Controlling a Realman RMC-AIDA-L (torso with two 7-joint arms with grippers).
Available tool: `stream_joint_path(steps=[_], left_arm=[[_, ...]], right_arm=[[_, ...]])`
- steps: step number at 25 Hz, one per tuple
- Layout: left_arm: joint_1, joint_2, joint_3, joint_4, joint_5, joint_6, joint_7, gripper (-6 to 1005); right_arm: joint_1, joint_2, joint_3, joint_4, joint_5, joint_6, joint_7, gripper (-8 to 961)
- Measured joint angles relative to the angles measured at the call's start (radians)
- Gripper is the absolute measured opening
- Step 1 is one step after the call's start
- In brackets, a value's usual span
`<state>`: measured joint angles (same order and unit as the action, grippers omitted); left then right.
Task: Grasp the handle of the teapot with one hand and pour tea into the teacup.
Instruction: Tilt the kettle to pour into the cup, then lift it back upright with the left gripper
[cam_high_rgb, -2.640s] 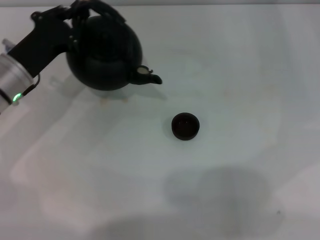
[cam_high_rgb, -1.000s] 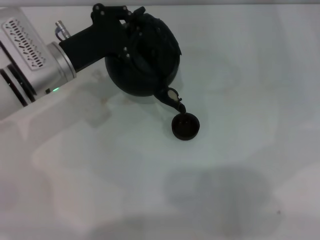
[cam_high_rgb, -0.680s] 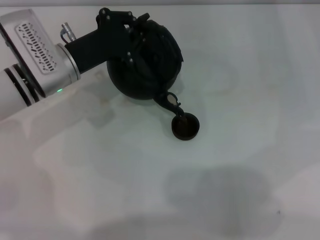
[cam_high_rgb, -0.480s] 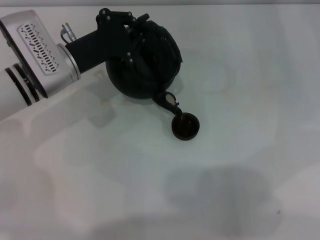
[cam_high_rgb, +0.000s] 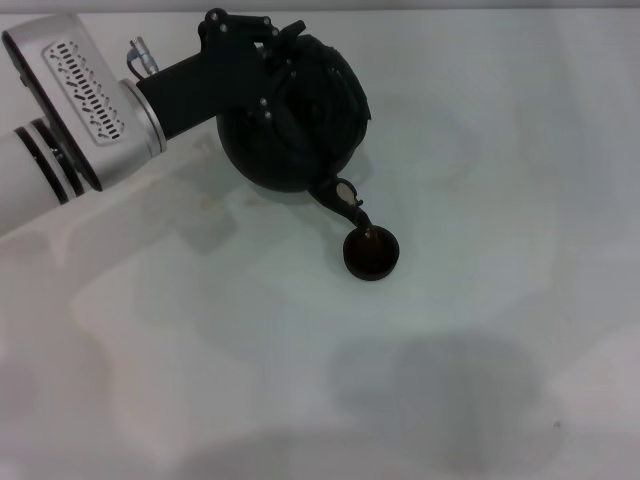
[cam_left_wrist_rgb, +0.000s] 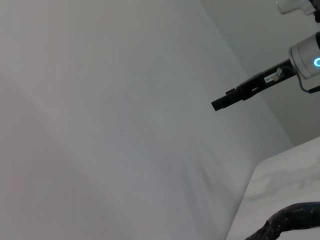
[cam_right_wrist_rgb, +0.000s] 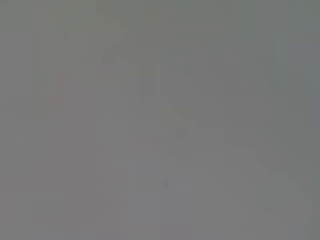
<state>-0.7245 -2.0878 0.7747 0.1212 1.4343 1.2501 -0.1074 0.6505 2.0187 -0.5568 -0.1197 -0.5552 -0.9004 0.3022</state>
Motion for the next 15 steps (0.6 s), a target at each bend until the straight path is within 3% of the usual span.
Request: stream_joint_path(steps=[15], left_arm=[[0.005, 0.0, -0.008, -0.022, -0.014, -0.005, -0.008, 110]], right_arm=[[0.0, -0.002, 0.0, 0.007, 0.021, 0.007, -0.002, 831]])
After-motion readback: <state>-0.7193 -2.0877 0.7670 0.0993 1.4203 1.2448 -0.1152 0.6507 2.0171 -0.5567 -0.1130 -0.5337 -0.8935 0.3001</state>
